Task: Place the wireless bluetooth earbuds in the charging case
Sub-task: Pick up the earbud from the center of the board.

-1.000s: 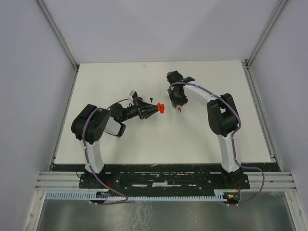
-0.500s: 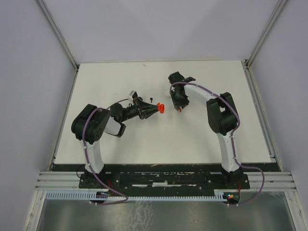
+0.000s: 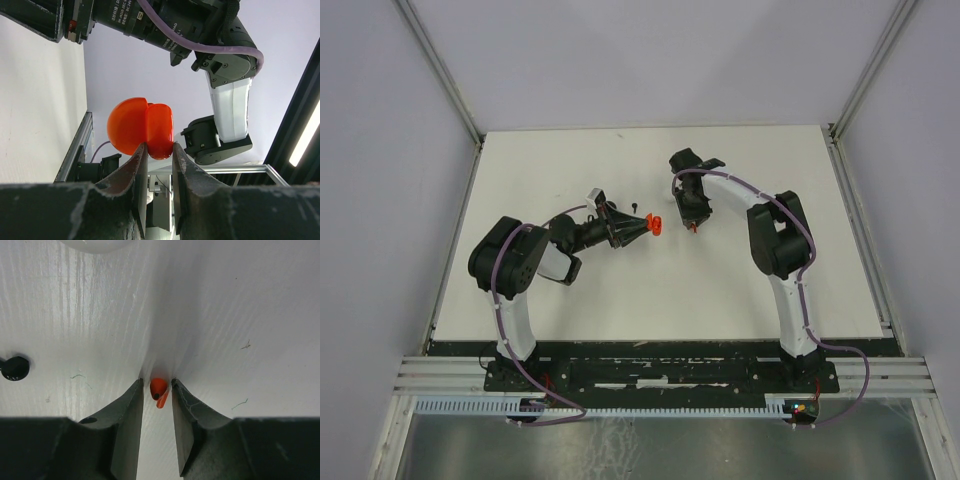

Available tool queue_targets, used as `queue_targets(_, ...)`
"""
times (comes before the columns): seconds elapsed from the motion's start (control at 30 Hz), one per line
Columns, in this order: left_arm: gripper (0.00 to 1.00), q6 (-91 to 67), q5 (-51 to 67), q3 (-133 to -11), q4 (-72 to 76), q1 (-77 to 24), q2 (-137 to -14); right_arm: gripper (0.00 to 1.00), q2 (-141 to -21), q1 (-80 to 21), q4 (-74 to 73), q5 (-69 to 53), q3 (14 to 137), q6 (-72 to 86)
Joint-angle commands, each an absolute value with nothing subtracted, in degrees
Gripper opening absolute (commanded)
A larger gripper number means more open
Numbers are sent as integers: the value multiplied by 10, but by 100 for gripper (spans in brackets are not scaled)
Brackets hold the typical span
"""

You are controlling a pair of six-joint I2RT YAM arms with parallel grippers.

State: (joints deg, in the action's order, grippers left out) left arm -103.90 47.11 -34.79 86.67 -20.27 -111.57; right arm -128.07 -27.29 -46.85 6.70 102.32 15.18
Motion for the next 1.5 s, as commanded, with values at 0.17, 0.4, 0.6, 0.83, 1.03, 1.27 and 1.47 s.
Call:
queue_targets(0.17,3,-1037,482,-355,944,-204,-1104,32,-1288,-270,-475,67,1046,154)
queue_targets(0.4,3,-1038,482,-358,944,-204,-1104,25,-1292,-269,-477,65,1048,153)
queue_targets(0.6,3,-1040,482,-361,944,-204,-1108,7,-1260,-268,-446,73,1031,141)
queue_targets(0.83,3,-1041,476,-366,943,-208,-1114,2,-1039,-267,-220,31,855,125)
queue_targets(1.03,3,-1050,461,-377,942,-212,-1123,2,-852,-269,-28,-51,695,102)
queue_targets(1.27,3,-1063,444,-401,942,-221,-1136,3,-722,-269,250,-128,488,55)
queue_targets(1.47,3,-1071,434,-413,942,-231,-1145,2,-701,-274,383,-187,388,20)
